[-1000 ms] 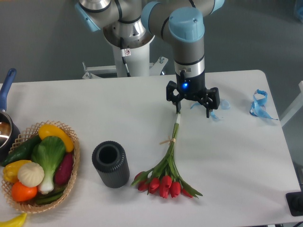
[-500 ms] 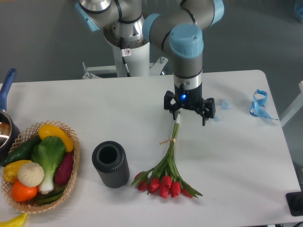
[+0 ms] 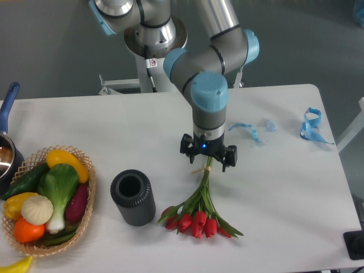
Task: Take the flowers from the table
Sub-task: 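Lower the open gripper onto the tied stems of the red tulips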
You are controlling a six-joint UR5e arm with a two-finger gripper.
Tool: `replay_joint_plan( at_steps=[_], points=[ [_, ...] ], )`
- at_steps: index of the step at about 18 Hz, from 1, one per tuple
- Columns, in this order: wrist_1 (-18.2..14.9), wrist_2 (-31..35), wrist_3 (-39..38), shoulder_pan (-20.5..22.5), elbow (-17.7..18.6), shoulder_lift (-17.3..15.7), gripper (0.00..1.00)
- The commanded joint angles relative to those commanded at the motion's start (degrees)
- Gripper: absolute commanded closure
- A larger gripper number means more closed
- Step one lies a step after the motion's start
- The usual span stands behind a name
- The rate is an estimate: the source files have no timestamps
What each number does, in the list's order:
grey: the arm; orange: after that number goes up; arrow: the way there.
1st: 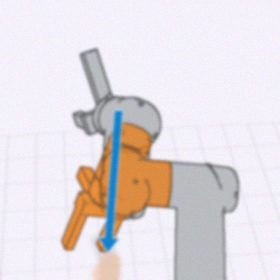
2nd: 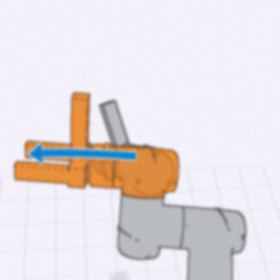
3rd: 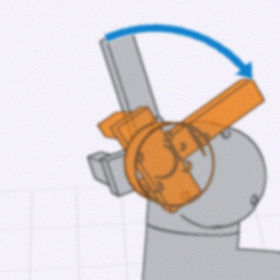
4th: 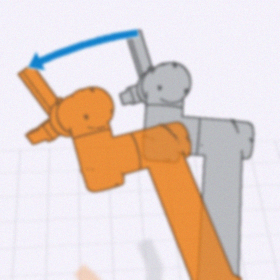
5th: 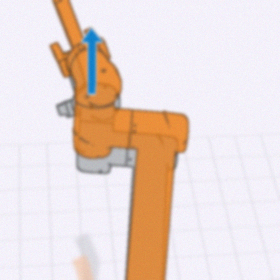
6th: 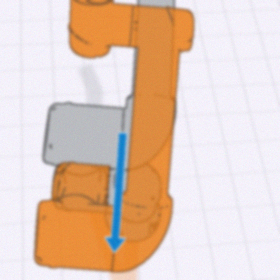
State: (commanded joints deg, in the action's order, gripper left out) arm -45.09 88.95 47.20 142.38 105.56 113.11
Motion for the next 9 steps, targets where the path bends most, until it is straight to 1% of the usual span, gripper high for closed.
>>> replay_joint_plan(
  at_steps=[4, 5, 6, 8, 9],
  points=[
    [0.1, 0.1, 0.1, 0.0, -1.9, 3.3, 0.0],
    [0.1, 0.1, 0.1, 0.0, -2.1, 3.6, 0.01],
    [0.1, 0.1, 0.2, 0.0, -2.2, 3.7, 0.05],
    [0.1, 0.1, 0.3, 0.0, -2.3, 4.2, 0.08],
    [0.1, 0.1, 0.3, 0.0, -2.4, 4.2, 0.11]
  ],
)
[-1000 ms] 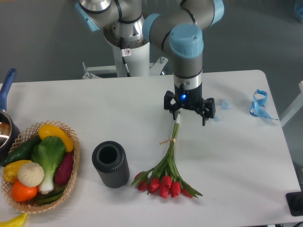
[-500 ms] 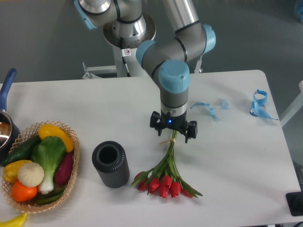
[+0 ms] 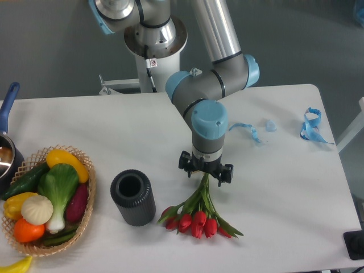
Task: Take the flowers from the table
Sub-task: 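Lower the open gripper onto the tied stems of the red tulips, then close the gripper around the tulip stems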
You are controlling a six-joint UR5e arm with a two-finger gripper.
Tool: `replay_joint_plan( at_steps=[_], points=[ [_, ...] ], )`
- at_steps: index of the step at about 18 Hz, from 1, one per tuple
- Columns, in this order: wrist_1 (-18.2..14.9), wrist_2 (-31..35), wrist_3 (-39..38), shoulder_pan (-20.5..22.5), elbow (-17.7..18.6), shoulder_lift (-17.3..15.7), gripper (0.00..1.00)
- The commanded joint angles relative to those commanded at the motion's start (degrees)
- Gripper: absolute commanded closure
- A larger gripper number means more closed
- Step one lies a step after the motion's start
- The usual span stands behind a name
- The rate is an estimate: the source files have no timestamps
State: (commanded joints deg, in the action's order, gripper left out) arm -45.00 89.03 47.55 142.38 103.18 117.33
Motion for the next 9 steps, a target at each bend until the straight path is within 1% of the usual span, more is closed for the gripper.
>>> replay_joint_plan(
  at_steps=[2, 5, 9],
  points=[
    [0.0, 0.0, 0.0, 0.0, 0.1, 0.3, 0.19],
    [-0.1, 0.1, -0.3, -0.1, 0.0, 0.8, 0.5],
    [-0.1, -0.3, -0.3, -0.1, 0.0, 1.1, 0.82]
  ],
)
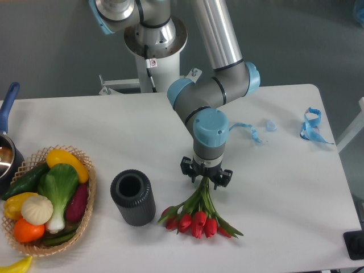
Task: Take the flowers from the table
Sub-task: 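Close the gripper around the tulip stems, then lift the gripped tulip bundle up off the table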
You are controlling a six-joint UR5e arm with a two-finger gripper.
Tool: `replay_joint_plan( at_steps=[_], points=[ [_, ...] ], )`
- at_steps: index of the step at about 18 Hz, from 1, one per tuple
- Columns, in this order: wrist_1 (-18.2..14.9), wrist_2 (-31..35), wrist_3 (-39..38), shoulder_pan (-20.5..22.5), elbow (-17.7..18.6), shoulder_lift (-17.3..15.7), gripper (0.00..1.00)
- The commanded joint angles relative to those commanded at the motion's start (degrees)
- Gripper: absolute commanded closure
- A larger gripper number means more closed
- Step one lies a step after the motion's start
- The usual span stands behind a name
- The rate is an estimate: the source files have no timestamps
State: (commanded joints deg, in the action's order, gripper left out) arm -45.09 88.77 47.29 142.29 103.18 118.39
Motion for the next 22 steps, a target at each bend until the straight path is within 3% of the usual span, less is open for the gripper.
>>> replay_joint_plan(
  at_steps=[2, 5, 11, 13, 16, 22],
  points=[
    [-0.1, -0.3, 0.1, 0.1, 0.0, -0.1, 1.0],
    [-0.2, -0.4, -0.1, 0.2, 0.1, -1.0, 1.0],
    [-1.7, -0.7, -0.2, 2.2, -0.6, -9.1, 1.0],
    [-5.2, -0.7, -0.3, 3.4, -2.3, -11.0, 1.0],
    [-12.7, -0.7, -1.8, 3.9, -7.2, -11.2, 1.0],
    [-18.6, -0.4, -1.4, 3.6, -15.6, -12.2, 1.0]
  ],
)
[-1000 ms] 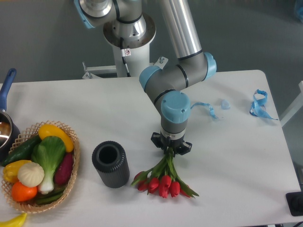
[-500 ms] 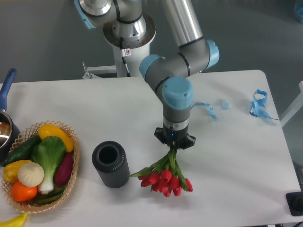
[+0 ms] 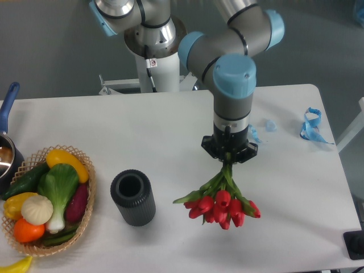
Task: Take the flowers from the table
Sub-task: 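Lift the gripped tulip bundle up off the table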
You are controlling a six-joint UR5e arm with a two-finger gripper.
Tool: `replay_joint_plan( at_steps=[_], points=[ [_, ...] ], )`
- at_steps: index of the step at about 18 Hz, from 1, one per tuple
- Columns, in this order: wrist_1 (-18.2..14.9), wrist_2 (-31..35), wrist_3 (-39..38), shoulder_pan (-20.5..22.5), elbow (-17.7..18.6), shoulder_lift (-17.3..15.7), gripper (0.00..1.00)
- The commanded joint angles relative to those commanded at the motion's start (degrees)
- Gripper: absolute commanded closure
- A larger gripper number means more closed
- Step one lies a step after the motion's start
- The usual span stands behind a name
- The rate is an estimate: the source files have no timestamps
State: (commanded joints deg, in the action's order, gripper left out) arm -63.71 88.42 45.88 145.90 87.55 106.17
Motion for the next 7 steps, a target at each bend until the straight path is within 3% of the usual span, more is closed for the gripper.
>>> replay_joint_plan(
  at_steps=[7],
  points=[
    [-1.8, 0.0, 1.0, 0.1, -1.2, -0.3, 1.0]
  ],
)
